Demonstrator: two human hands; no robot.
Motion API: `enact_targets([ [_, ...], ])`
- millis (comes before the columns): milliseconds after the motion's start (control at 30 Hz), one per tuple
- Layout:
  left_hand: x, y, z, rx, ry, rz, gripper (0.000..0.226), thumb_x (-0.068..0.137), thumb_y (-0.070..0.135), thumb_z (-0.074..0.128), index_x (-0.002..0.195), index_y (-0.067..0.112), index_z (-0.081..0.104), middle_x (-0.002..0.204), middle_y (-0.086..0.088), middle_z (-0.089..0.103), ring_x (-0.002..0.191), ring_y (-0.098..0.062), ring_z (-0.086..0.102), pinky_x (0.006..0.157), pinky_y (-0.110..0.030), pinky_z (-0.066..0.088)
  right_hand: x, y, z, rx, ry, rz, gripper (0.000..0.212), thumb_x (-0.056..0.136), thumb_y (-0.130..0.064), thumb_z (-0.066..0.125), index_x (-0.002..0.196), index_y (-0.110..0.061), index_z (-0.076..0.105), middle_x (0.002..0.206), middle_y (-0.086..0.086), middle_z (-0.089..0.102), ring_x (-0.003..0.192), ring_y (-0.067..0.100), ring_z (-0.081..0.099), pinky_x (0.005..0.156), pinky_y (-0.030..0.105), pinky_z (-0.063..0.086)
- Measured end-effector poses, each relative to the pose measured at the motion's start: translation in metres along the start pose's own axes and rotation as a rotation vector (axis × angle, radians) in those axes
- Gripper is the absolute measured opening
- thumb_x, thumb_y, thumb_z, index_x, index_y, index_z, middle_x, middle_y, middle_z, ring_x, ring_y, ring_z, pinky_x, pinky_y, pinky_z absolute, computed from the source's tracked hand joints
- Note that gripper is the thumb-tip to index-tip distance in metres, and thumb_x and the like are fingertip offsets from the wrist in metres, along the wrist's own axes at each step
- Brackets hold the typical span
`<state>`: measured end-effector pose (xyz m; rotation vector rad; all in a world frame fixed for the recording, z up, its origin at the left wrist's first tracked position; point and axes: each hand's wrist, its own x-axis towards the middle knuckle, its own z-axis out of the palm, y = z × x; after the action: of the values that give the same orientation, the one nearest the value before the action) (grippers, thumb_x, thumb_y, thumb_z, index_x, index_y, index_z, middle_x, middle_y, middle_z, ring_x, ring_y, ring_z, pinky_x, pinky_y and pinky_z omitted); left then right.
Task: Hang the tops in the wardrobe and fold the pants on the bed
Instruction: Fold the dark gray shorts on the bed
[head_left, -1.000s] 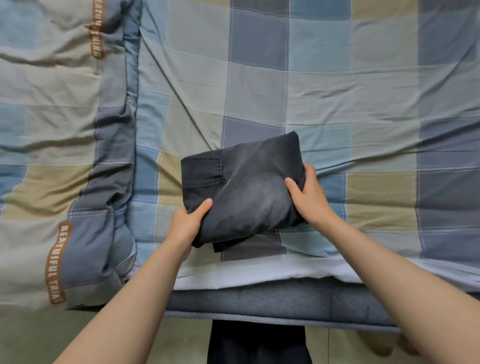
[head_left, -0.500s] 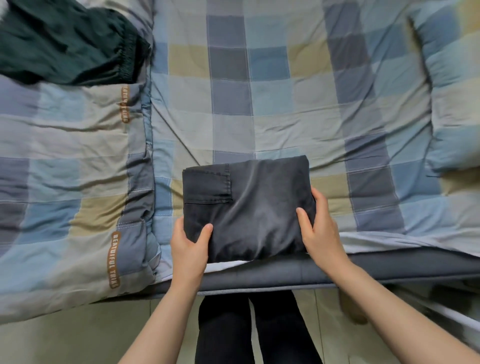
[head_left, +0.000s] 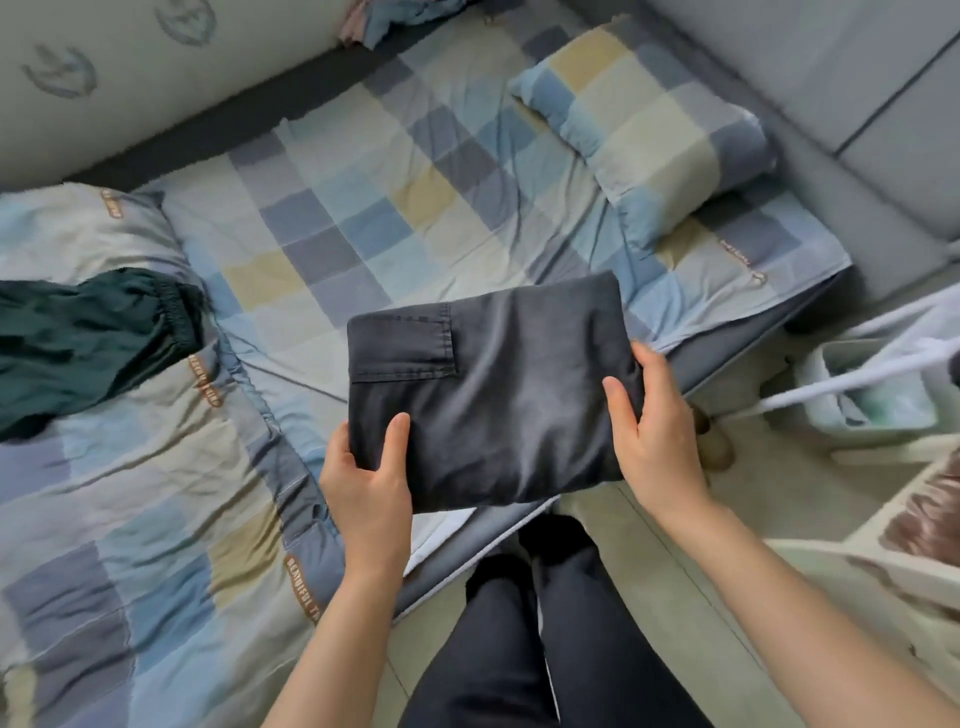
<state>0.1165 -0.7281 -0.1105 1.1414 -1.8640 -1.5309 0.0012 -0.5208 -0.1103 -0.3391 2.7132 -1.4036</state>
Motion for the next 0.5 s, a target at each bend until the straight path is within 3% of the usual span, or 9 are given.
enact_targets([
  [167,-0.051,0.025,0.013,0.024,-0.288,0.047,0.005,0.090,0.029,0.069,0.093,0.031,0.065,0.092,0.010,0.071,0.087,-0.006,0.066,0.075,-0.019,0.053,-0.078,0.008,-0.065,0.001,0.248,0.125,0.035,0.096,-0.010,0.053,0.130,-0.006,0.050,0.120,-0.006,0.054,0.109,0.000,0.048,0.092,0.001,0.031],
  [267,-0.083,0.029,0.033,0.043,-0.441,0.101,0.008,0.090,0.028,0.069,0.088,0.033,0.063,0.089,0.014,0.070,0.083,-0.004,0.065,0.071,-0.015,0.051,-0.122,0.025,-0.102,0.015,0.347,0.243,0.036,0.098,-0.016,0.050,0.133,-0.010,0.048,0.122,-0.005,0.056,0.110,0.002,0.050,0.092,0.008,0.035],
  [500,-0.199,0.039,0.105,0.085,-0.806,0.250,0.013,0.090,0.030,0.069,0.088,0.042,0.063,0.090,0.016,0.070,0.082,0.001,0.066,0.068,-0.009,0.049,-0.248,0.073,-0.195,-0.037,0.660,0.454,0.038,0.097,-0.030,0.047,0.132,-0.015,0.048,0.116,-0.012,0.055,0.099,-0.011,0.046,0.080,-0.005,0.033],
])
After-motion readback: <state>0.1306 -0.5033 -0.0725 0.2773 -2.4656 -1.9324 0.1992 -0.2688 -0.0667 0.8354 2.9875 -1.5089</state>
